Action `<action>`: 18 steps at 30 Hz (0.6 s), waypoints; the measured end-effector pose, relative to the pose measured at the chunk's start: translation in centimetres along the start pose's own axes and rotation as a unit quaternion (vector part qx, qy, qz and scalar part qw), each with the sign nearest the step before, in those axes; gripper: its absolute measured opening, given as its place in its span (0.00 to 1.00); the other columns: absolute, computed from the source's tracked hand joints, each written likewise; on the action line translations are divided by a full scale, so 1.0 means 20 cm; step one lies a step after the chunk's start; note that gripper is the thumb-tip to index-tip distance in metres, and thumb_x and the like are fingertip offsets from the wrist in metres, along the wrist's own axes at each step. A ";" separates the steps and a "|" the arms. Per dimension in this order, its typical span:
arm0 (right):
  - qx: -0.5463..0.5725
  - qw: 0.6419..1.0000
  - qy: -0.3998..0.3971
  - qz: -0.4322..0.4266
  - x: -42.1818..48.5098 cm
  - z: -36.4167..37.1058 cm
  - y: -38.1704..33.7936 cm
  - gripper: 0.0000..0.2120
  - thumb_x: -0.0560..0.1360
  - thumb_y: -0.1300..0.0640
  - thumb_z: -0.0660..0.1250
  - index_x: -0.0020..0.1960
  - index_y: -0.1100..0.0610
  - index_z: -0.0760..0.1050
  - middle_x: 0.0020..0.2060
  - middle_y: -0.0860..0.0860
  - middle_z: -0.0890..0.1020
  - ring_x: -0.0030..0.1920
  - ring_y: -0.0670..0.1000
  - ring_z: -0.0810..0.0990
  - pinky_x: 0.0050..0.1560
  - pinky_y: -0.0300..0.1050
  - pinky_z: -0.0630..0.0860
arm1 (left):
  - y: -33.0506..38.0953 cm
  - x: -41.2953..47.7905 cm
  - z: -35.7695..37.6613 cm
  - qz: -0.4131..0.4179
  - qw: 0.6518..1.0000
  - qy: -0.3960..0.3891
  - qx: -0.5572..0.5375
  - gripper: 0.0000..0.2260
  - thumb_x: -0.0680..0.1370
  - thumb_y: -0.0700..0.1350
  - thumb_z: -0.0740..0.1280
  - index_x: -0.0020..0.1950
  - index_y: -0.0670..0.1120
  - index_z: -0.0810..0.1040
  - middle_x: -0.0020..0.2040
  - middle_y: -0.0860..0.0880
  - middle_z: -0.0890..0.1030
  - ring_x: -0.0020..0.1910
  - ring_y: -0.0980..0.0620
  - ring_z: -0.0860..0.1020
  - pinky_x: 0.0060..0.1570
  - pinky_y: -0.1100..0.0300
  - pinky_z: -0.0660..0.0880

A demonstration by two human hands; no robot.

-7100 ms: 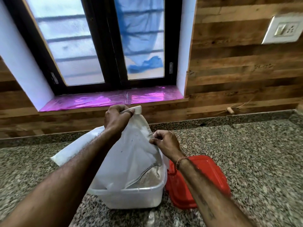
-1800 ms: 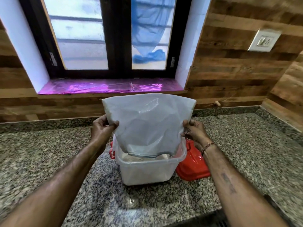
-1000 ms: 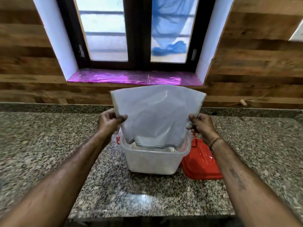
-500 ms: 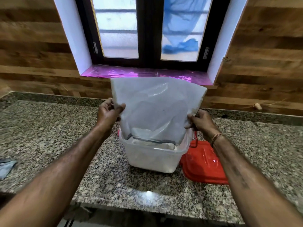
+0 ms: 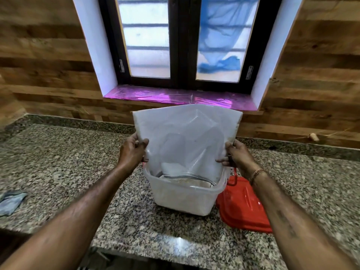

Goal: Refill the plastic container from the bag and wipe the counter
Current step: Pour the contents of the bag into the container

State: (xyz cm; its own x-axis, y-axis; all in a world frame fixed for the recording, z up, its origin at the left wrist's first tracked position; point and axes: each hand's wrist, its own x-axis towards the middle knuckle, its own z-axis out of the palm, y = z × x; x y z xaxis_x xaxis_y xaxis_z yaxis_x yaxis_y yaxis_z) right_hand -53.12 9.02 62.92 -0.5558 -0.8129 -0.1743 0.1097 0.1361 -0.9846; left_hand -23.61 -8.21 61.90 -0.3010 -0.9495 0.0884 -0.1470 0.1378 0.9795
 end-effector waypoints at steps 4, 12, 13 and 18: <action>-0.027 0.999 -0.017 0.016 0.00 0.00 0.00 0.10 0.86 0.53 0.55 0.63 0.53 0.70 0.47 0.56 0.82 0.30 0.53 0.86 0.25 0.40 0.80 | 0.04 0.02 0.00 0.030 0.999 0.007 0.017 0.12 0.83 0.53 0.64 0.64 0.50 0.76 0.50 0.46 0.84 0.42 0.46 0.84 0.33 0.50 0.82; -0.047 0.998 -0.047 0.019 0.02 -0.06 0.00 0.10 0.82 0.65 0.63 0.61 0.67 0.75 0.39 0.60 0.81 0.32 0.49 0.86 0.34 0.38 0.83 | 0.01 0.00 -0.02 -0.025 0.994 -0.095 -0.040 0.11 0.77 0.32 0.71 0.59 0.38 0.80 0.52 0.43 0.86 0.51 0.47 0.84 0.52 0.54 0.82; -0.050 0.997 -0.052 0.012 0.02 -0.06 -0.01 0.10 0.83 0.63 0.62 0.63 0.64 0.74 0.42 0.61 0.81 0.34 0.52 0.87 0.34 0.40 0.83 | 0.00 0.00 -0.02 -0.023 0.997 -0.072 -0.021 0.10 0.76 0.34 0.72 0.58 0.39 0.81 0.51 0.43 0.86 0.52 0.46 0.85 0.53 0.51 0.82; -0.081 0.996 -0.028 -0.014 0.01 -0.01 -0.07 0.11 0.85 0.57 0.58 0.67 0.55 0.68 0.49 0.62 0.80 0.36 0.59 0.87 0.30 0.44 0.82 | -0.02 0.03 0.00 -0.015 1.000 0.020 0.016 0.05 0.78 0.46 0.72 0.53 0.50 0.80 0.50 0.46 0.87 0.46 0.45 0.86 0.41 0.44 0.84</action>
State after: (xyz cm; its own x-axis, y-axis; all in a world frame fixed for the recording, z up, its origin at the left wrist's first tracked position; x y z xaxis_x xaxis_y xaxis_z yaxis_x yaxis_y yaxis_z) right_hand -53.65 8.79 64.19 -0.5090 -0.8475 -0.1508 -0.0417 0.1992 -0.9791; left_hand -23.69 -8.86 61.48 -0.2575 -0.9640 0.0669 -0.1862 0.1174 0.9755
